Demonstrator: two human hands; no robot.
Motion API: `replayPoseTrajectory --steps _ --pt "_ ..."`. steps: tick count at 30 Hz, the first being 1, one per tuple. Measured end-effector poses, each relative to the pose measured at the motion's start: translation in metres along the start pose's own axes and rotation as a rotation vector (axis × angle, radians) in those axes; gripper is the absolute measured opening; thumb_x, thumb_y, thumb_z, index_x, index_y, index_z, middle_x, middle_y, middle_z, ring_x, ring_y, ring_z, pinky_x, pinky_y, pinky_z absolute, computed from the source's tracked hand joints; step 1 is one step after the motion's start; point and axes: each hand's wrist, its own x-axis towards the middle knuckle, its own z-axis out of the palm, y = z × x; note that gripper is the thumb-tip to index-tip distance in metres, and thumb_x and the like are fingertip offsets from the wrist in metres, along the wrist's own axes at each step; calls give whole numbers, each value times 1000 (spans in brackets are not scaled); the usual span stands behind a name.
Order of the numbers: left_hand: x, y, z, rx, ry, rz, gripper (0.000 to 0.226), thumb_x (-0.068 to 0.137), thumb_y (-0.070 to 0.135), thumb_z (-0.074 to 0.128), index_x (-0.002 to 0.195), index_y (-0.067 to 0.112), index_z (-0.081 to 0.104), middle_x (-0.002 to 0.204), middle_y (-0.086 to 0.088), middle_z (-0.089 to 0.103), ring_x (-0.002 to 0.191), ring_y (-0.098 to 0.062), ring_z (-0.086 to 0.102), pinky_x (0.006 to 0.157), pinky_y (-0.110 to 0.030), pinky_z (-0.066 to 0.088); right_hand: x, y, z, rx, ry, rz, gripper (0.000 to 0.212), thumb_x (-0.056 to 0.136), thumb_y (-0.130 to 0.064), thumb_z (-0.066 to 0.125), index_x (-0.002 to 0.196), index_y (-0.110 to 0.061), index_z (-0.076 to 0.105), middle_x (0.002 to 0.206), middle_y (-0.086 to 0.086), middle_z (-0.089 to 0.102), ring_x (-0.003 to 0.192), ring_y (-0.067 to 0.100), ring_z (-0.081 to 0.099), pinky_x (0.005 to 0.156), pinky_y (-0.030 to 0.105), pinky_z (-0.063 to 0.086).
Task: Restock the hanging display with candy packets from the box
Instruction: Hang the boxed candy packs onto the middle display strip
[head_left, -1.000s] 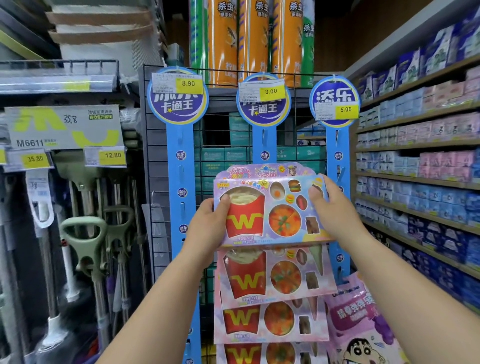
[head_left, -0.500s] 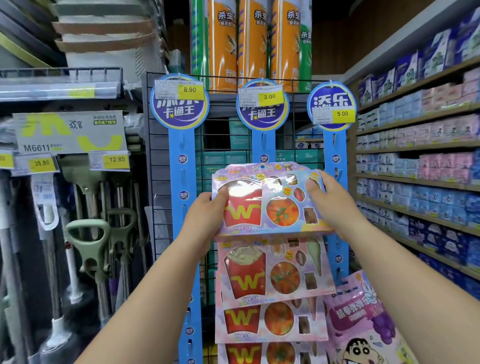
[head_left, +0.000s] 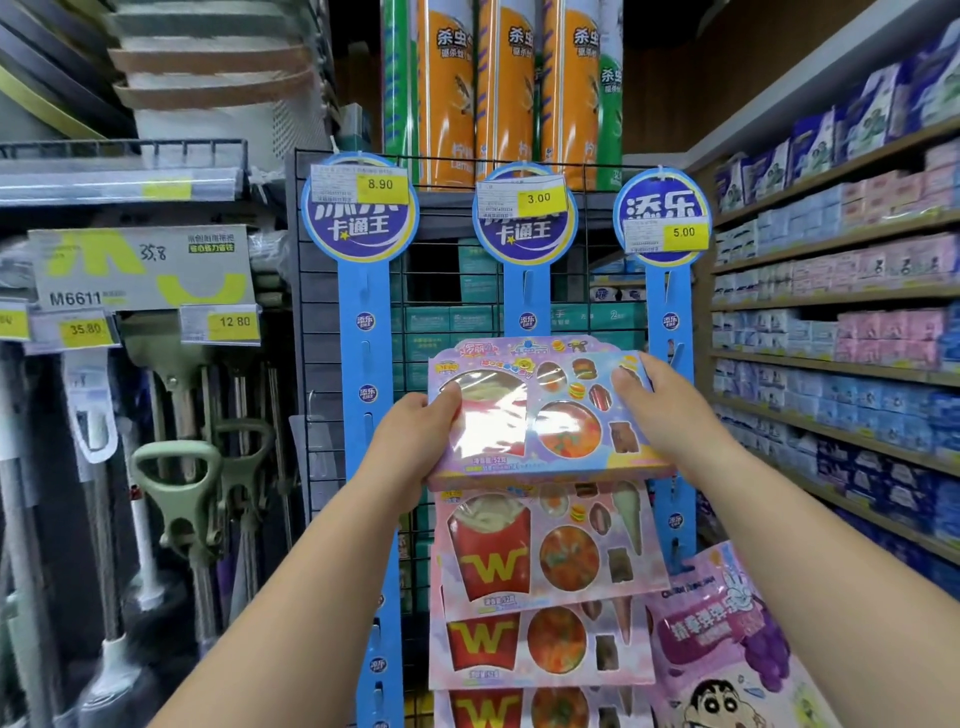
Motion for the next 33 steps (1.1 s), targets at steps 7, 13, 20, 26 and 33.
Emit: replayPoseTrajectory --steps 7,13,20,26,33 --pt "-4 -8 1 -3 -36 -41 48 73 61 49 84 15 50 84 -12 57 73 -26 56 67 -39 43 -3 8 3 0 -34 19 53 98 -42 38 147 -24 29 152 -4 34 138 20 34 113 43 29" --pt "-11 -22 3 20 -31 -71 41 88 54 49 78 14 47 83 -12 55 73 -26 54 65 -36 40 -14 18 10 -47 -64 37 55 98 -42 36 149 -24 24 155 -3 29 140 20 31 114 42 27" --pt "-15 -22 5 56 -36 -71 50 84 61 43 94 14 57 97 -13 70 89 -31 68 86 -47 55 -19 17 12 -45 -23 54 53 100 -38 36 149 -24 22 154 -3 30 139 22 32 110 40 29" --pt "-29 -31 5 174 60 -5 40 97 46 39 71 15 43 89 -8 51 67 -20 44 54 -28 31 -32 30 22 -82 41 62 55 98 -47 32 149 -29 21 154 2 27 142 29 21 113 52 24" --pt "-68 -66 2 99 111 -10 29 99 39 34 77 26 47 108 -6 47 85 -17 50 66 -30 35 -82 66 48 4 125 131 56 96 -46 37 146 -21 28 148 5 31 138 26 28 113 48 26"
